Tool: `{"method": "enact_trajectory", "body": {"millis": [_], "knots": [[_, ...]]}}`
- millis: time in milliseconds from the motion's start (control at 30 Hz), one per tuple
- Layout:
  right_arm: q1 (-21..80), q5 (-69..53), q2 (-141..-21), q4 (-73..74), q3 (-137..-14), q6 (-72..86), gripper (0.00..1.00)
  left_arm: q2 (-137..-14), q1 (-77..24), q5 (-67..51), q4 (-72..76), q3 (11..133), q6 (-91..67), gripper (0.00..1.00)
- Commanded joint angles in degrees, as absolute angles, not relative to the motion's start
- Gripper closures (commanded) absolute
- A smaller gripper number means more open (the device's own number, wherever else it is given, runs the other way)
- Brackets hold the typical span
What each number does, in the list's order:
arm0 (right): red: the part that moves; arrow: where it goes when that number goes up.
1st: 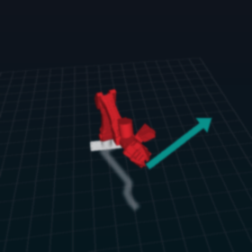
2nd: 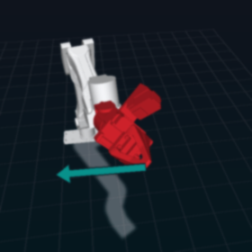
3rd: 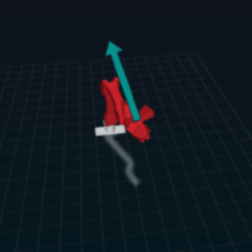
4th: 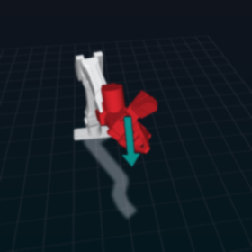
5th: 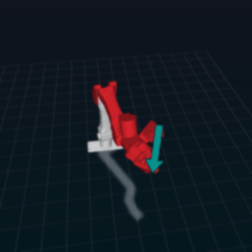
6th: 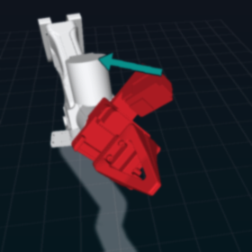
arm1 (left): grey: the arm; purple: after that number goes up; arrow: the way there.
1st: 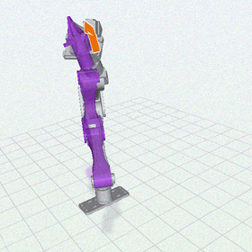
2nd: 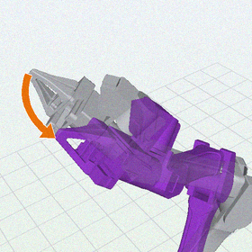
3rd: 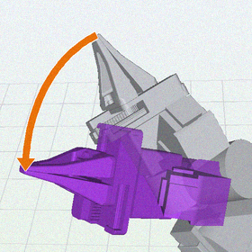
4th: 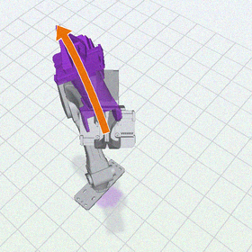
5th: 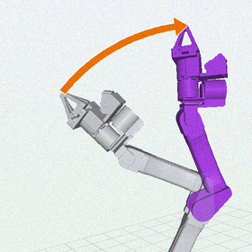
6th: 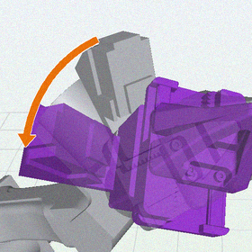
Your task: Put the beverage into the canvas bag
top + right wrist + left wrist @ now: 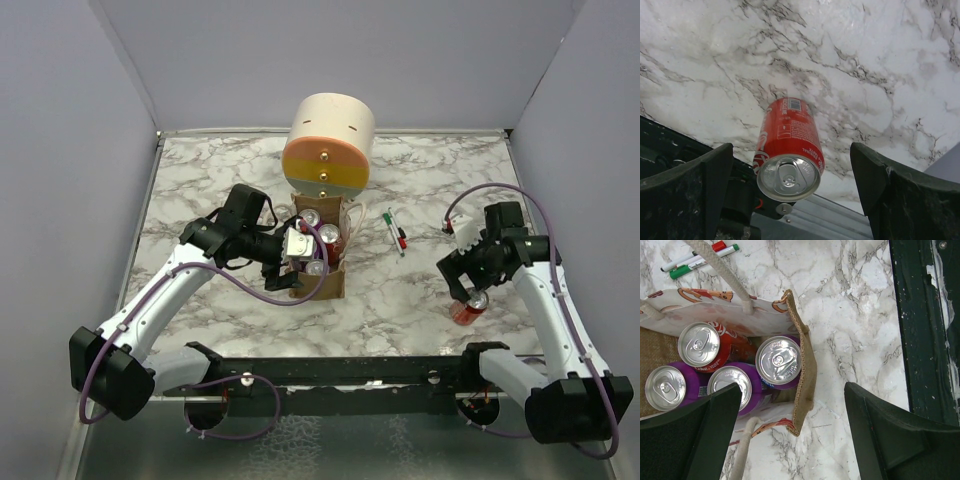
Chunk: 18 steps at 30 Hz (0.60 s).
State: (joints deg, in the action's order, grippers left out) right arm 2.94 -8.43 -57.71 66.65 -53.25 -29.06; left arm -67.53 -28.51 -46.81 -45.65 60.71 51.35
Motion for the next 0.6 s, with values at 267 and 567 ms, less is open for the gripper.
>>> {"method": "enact_trajectory", "body": {"millis": [267,567], "knots": [[-5.9,-14.4,-60.3,69.4,-49.8,-37.6,0.05,-67.2,-28.3,-48.0,-47.1,61.1,53.7,0.13],[-7.3,-15.2,-61.2,71.1,-49.9,-40.2,0.22,-67.0,-28.3,-47.9,-46.9,60.5,54.4,0.13]]}}
